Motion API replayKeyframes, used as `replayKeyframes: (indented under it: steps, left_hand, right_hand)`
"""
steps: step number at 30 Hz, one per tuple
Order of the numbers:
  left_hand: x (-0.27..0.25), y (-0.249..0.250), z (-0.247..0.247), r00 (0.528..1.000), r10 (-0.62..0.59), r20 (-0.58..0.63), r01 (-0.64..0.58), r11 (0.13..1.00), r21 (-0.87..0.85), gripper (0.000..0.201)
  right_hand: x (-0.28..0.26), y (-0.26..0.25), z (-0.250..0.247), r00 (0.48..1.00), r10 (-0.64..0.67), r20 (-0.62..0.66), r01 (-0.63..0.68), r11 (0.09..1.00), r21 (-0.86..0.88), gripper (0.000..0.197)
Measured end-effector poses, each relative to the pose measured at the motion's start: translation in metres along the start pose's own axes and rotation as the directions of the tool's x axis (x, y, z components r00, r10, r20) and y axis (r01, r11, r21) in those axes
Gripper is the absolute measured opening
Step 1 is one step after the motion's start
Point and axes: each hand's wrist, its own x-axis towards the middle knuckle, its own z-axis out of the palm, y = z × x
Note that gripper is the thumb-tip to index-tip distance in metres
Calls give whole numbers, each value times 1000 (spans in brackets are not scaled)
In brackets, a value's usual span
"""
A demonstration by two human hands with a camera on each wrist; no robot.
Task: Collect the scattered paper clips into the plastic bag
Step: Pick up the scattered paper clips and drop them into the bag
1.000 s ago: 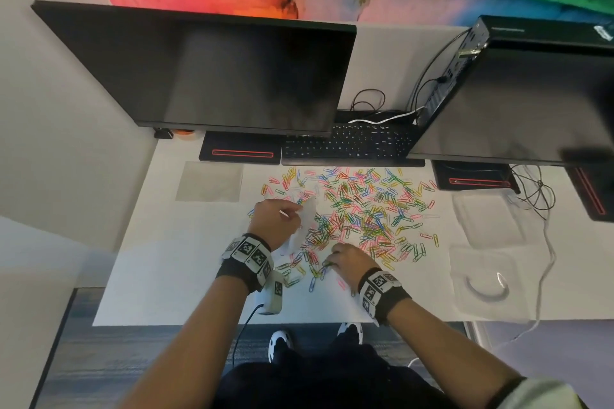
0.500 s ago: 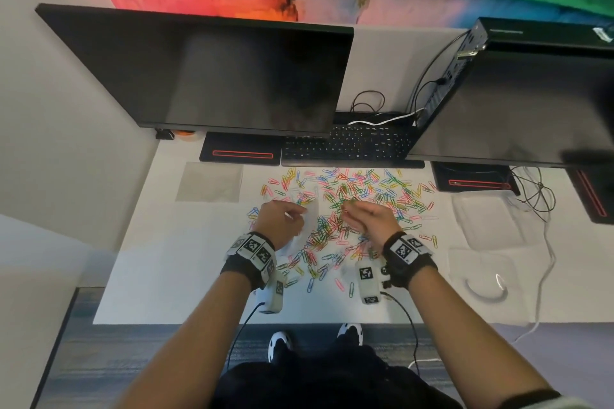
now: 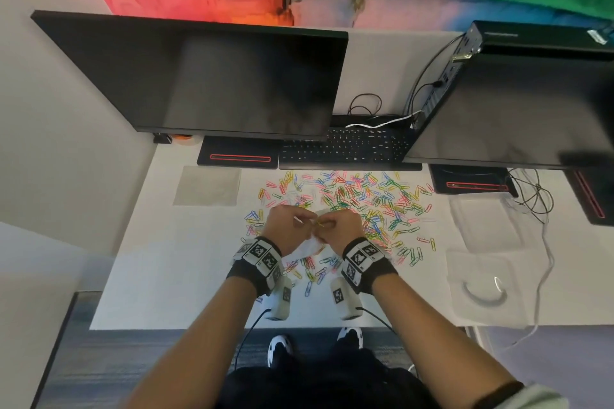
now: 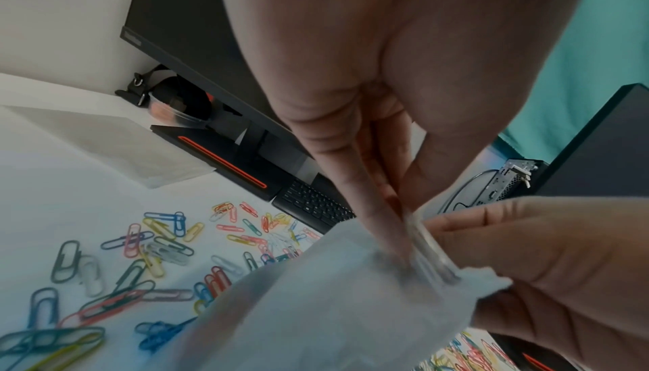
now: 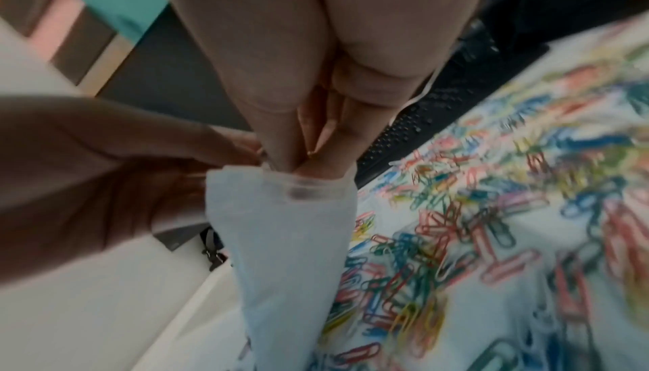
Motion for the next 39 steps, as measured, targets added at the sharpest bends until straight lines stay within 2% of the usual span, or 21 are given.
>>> replayKeyframes:
  steps: [3,5,8,10,12,14,16,18,21,23,25,28,33,36,39]
  left_hand:
    - [-2,1,-2,1000,15,-2,-15,1000,12,27]
    - [-3,2,-3,1000,24,10,-24,1000,20,27]
    - [-3,-1,-3,1000,16,25,-16,1000,13,24]
    - [-2,-4,-3,1000,9,21,-9,1000,9,23]
    - [-1,-5,-2,1000,2,3,-2,1000,-20,23]
    - [1,-7,-3,1000,-12,-14,12,998,-58,23]
    - [3,-10,-6,999,-31,-20,30,996,-85,23]
    - [4,-13,-8,998,-51,-29,47,991,-127,22]
    - [5,-17,-12,995,-85,-42,78,985,-153,23]
    - [6,-19,-15,994,-98,-53,88,981,-170,23]
    - [6,-22,-18,993,-103,-66,90,980,-179,23]
    - [5,-22,-22,993,-84,-83,70,984,-166,23]
    - [-5,-21,-26,992,-87,-92,73,986,-151,24]
    - [-10,-23,-27,990,-100,-99,85,985,-151,24]
    - [-13,-27,-28,990,-103,-100,87,984,-156,25]
  right_hand:
    - [3,-1,0,996,-83,24,86,984,-157,19]
    - [5,-2,-1,995,-77,68,88,978,-189,22]
    - [4,-5,-5,974,-97,203,149,954,-260,25]
    - [1,-6,-11,971,-116,211,161,964,-212,30]
    - [-3,-1,-21,984,-140,110,145,989,-36,31]
    - [-7,16,-36,995,-94,16,92,991,100,31]
    - [-14,41,-49,1000,-6,26,5,999,53,23]
    - [-23,71,-62,990,88,111,-70,984,-162,14]
    - [-38,113,-73,957,198,214,-87,894,-439,47]
    - [-48,129,-71,925,270,267,-126,882,-455,68]
    - [-56,138,-60,903,297,310,-146,892,-428,79]
    - [-56,137,-33,926,218,307,-96,926,-365,81]
    - [-33,115,8,971,36,236,13,979,-203,68]
    - [-20,108,21,989,-3,148,40,969,-243,67]
    - [-15,104,25,997,11,76,15,943,-333,74]
